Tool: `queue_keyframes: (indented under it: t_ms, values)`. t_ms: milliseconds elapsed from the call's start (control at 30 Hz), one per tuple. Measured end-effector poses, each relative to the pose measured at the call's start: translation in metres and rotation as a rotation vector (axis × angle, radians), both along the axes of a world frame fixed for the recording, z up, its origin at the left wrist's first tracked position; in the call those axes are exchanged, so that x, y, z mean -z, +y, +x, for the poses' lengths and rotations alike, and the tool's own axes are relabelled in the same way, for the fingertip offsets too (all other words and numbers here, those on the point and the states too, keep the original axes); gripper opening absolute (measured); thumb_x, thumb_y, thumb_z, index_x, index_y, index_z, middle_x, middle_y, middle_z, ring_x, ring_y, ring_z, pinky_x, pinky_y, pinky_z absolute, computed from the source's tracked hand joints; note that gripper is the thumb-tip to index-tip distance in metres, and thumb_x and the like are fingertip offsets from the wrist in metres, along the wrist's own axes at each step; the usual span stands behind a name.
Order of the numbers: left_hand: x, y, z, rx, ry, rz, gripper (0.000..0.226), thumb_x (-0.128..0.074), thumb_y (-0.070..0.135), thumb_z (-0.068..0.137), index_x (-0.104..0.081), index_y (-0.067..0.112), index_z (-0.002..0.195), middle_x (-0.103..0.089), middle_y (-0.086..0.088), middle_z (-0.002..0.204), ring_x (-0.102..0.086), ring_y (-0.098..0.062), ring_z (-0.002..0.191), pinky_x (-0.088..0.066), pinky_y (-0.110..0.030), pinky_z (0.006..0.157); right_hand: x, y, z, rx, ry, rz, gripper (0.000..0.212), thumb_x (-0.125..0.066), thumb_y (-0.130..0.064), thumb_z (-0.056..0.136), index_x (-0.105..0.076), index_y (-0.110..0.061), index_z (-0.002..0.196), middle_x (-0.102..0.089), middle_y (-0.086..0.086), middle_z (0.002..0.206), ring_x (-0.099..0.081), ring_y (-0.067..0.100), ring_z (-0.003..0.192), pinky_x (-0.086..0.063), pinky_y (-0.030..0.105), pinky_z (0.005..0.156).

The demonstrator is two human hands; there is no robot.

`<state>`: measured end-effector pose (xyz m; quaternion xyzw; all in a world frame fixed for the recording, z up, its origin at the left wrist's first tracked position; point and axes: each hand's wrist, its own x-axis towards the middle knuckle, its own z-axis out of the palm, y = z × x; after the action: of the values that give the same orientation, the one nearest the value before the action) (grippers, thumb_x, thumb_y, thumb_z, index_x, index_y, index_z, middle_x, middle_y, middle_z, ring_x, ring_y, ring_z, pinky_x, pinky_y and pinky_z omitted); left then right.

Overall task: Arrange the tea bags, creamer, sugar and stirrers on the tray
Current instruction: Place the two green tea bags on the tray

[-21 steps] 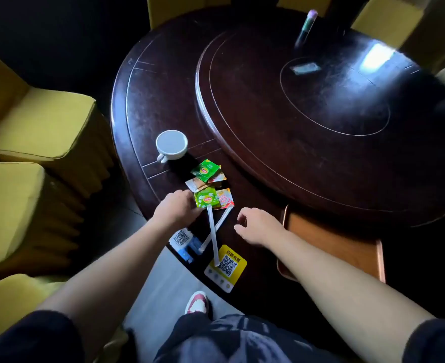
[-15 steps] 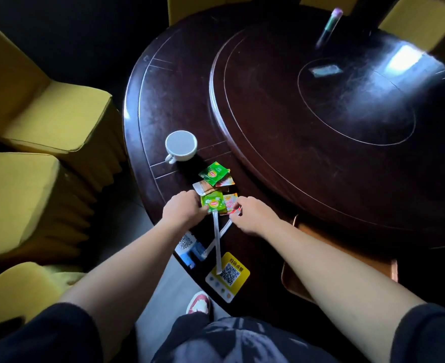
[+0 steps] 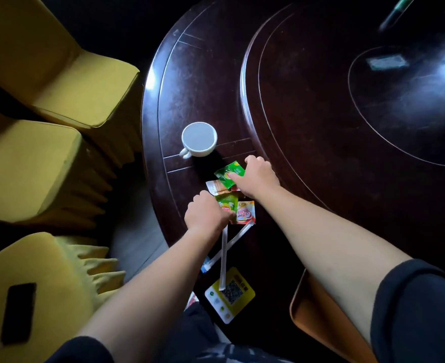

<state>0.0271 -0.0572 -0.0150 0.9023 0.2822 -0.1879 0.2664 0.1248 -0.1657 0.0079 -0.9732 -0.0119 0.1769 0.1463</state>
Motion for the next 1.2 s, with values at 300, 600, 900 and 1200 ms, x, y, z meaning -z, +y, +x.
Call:
queue_keyframes:
  t_ms: [300, 600, 900, 1200]
  values:
    - [0.003, 0.031, 0.003, -0.134, -0.039, -0.189, 0.033, -0.076, 0.036, 0.067, -0.060, 0.019, 0.090, -0.064, 0.000, 0.092, -0.061, -0.021, 0.084, -0.042, -0.030, 0.065, 0.016, 0.006, 0.011, -0.006, 0.028, -0.001, 0.063, -0.071, -0.053, 0.080, -0.054, -0.014, 0.127, -0.053, 0.010, 0.129, -0.043, 0.030, 0.125, -0.045, 0.046, 0.097]
    - [-0.016, 0.076, -0.013, -0.440, -0.199, -0.560, 0.003, -0.071, 0.015, 0.078, -0.068, 0.016, 0.078, -0.071, -0.009, 0.079, -0.064, -0.022, 0.065, -0.059, -0.038, 0.066, -0.001, -0.019, -0.018, 0.382, 0.144, 0.582, 0.013, -0.070, -0.026, 0.082, -0.071, -0.015, 0.089, -0.075, 0.005, 0.091, -0.071, 0.024, 0.088, -0.059, 0.045, 0.081]
    - [-0.051, 0.058, -0.036, -0.371, -0.258, -0.778, 0.009, -0.065, 0.006, 0.086, -0.068, 0.014, 0.088, -0.067, -0.012, 0.080, -0.062, -0.021, 0.059, -0.050, -0.025, 0.041, -0.019, -0.085, -0.107, 0.463, 0.198, 0.668, 0.016, -0.061, -0.014, 0.093, -0.070, -0.011, 0.105, -0.069, 0.015, 0.095, -0.060, 0.018, 0.078, -0.058, 0.035, 0.058]
    - [-0.040, -0.044, -0.050, 0.120, -0.009, -0.693, 0.020, -0.077, 0.023, 0.064, -0.077, 0.027, 0.083, -0.073, -0.005, 0.083, -0.069, -0.025, 0.077, -0.060, -0.043, 0.074, -0.016, -0.183, -0.214, 0.810, 0.205, 0.763, 0.010, -0.060, -0.009, 0.091, -0.064, -0.016, 0.096, -0.071, 0.007, 0.092, -0.068, 0.017, 0.069, -0.052, 0.027, 0.052]
